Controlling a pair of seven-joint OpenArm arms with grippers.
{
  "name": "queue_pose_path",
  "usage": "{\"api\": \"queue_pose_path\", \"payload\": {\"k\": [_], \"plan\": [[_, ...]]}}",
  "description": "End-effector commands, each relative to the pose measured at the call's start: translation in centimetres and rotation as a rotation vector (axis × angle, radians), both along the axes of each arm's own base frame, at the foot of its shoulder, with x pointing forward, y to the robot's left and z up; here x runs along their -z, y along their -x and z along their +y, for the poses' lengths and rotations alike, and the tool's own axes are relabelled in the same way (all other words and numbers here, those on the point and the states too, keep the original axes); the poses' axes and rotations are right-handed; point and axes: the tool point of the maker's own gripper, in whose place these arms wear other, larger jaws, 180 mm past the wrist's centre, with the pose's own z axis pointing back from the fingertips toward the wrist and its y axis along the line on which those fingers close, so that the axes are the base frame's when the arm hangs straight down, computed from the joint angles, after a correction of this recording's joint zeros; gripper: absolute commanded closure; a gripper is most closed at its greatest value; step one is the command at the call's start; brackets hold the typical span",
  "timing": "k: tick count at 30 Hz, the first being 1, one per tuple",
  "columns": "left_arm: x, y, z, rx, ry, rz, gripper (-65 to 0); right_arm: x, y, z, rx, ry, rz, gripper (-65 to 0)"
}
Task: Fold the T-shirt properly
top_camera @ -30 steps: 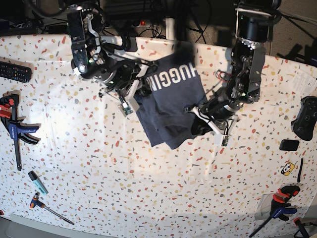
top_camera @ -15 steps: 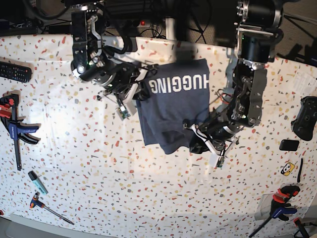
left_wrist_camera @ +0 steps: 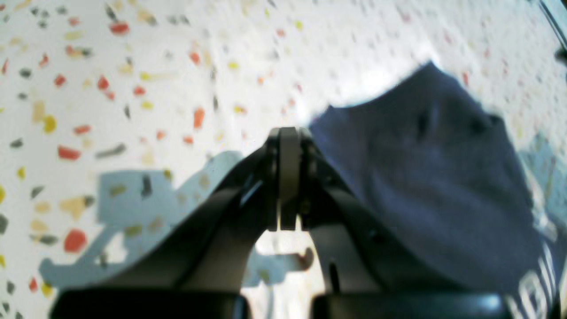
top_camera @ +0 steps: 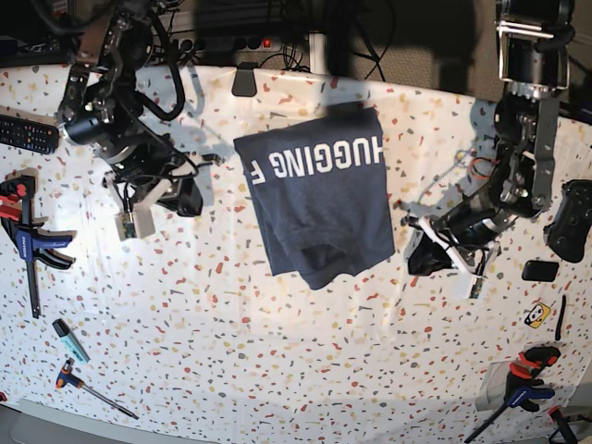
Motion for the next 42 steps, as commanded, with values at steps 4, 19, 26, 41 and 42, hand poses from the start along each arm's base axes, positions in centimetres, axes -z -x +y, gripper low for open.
{"api": "queue_pose_path", "payload": {"k": [4,19,26,41,42], "plan": [[-2.3,1.6,1.3,-0.028,-0.028,-0.063,0.0,-0.1,1.0,0.1,-0.022,-0.002,-0.011,0.0],[-1.0,13.2,11.4,-0.285,-0.093,0.097,0.0,2.8,8.8,0.4,-0.044,0.035,0.156,0.0],[1.6,20.0,14.9,-0.359,-0.139,0.250,0.0,3.9,13.8,0.9,-0.059,0.022,0.264,0.0],[7.5,32.1,14.6,-0.341,-0.206,0.549,0.0,8.8,25.6,1.8,-0.040,-0.032,0.640,0.0],[8.1,32.6,14.5,-0.348,-0.183,0.554,0.0,9.5,26.2,1.8,-0.029,-0.044,0.662,0.0]]}}
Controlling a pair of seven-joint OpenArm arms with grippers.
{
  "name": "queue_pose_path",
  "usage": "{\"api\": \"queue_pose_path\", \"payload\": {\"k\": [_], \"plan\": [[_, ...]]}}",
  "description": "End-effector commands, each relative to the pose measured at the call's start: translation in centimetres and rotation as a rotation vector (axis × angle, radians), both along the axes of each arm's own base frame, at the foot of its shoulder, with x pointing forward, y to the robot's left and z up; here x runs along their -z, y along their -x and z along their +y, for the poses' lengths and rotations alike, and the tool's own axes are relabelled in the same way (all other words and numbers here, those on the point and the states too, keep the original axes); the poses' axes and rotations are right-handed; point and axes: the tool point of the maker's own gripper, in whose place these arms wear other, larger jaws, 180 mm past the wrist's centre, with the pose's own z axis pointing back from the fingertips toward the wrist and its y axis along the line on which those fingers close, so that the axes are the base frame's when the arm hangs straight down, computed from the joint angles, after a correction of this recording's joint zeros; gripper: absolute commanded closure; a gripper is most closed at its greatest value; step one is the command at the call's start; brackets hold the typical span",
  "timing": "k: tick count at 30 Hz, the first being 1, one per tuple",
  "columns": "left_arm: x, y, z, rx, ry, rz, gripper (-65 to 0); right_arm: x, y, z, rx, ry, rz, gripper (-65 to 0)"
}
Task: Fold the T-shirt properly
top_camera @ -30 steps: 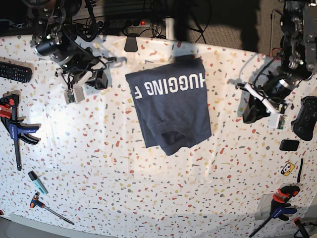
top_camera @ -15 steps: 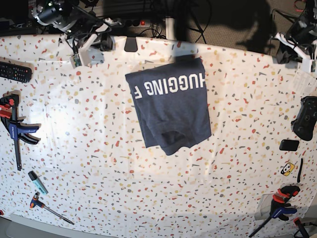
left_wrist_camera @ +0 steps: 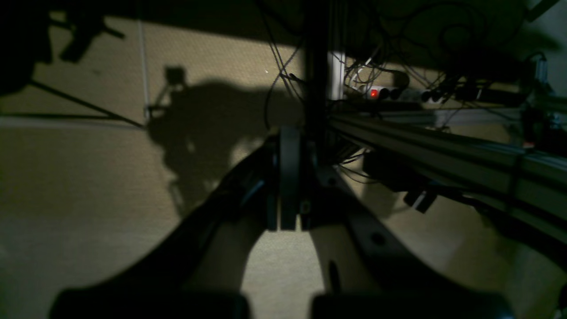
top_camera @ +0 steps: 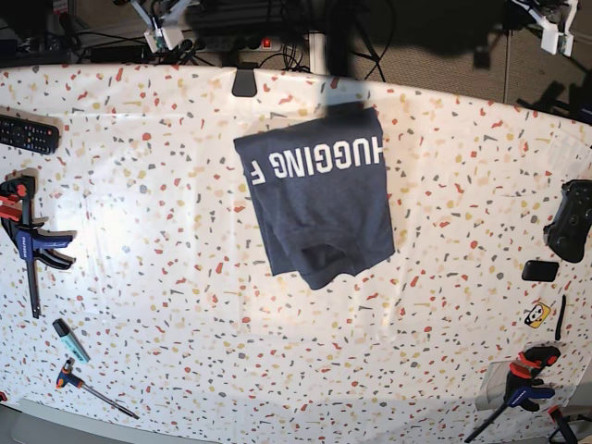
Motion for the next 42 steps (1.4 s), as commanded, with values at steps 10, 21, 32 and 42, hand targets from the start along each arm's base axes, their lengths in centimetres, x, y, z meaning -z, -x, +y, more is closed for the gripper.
{"api": "queue_pose_path", "payload": {"k": [10,21,32,42], "plan": [[10.4,6.7,1.6,-0.175,0.104,0.221,0.0,10.1,4.2,-3.1,0.114,0.021,0.161,0.0],[16.8,8.5,-1.8,-0.267,0.178,0.356,0.0,17.9,3.5,-7.8,0.188,0.085,0.344,0.0],[20.1,9.3,-7.0,-0.255,0.079,0.482,0.0,19.5,1.8,-5.6,0.113,0.070,0.381,0.0],[20.5,10.9,-7.9,-0.283,0.076,0.520,0.0,20.5,3.5,-3.8,-0.088,0.182,0.404,0.0]]}}
